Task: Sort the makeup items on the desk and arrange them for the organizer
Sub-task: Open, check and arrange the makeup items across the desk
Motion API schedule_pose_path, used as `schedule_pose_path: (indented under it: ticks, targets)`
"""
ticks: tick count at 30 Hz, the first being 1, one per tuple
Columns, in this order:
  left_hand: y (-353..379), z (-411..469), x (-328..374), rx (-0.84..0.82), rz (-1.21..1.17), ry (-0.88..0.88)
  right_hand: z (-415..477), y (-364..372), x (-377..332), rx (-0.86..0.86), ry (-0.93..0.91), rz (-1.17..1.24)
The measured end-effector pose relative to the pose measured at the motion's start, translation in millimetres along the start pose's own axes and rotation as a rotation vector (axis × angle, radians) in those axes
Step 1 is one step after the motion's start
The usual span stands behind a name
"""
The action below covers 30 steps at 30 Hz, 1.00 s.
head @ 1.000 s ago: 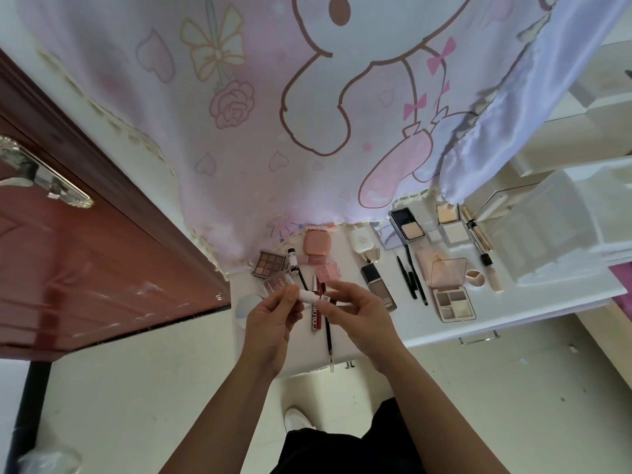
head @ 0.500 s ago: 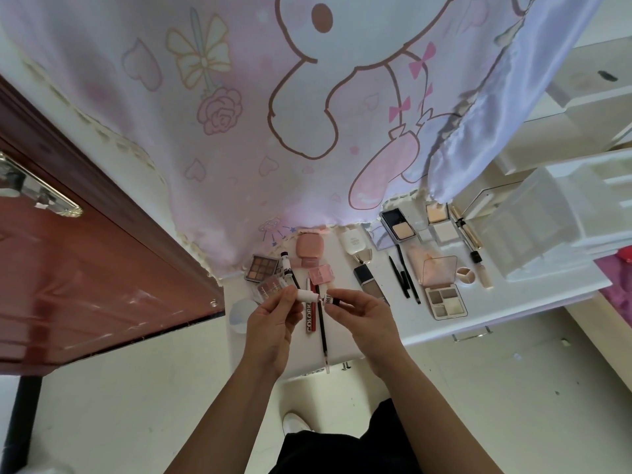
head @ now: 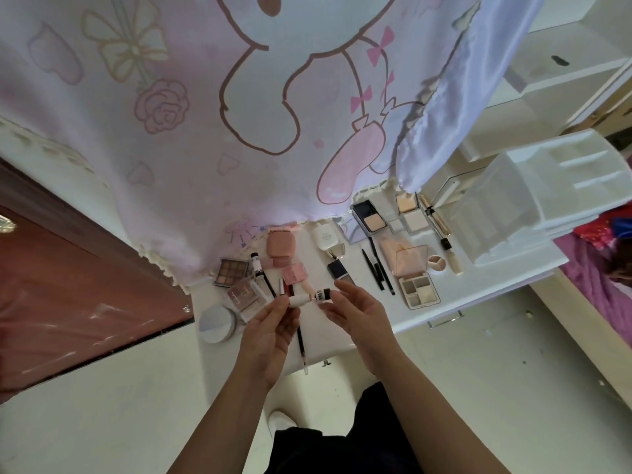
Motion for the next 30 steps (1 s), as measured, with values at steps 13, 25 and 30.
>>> schedule_pose_path:
  ticks: [13,25,30]
  targets:
    - [46,71,-85,-0.066,-0.091,-0.296,51,-111,-4,0.197,0.217,-0.119]
    - [119,132,-149,0.428,0.145,-0.199,85,-177,11,0.198,0.379,-0.371]
    - [121,143,-155,0.516,0.636,-0.085,91,-182,19,0.153,0.404,-0.474]
Point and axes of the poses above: each hand's wrist, its own z-axis towards the middle knuckle, its own y-axis out of the palm, x = y × z, the point moved 1 cm from there along z, towards the middle knuckle, and after that the axes turned 6 degrees about -x, right-handed, at the moved point
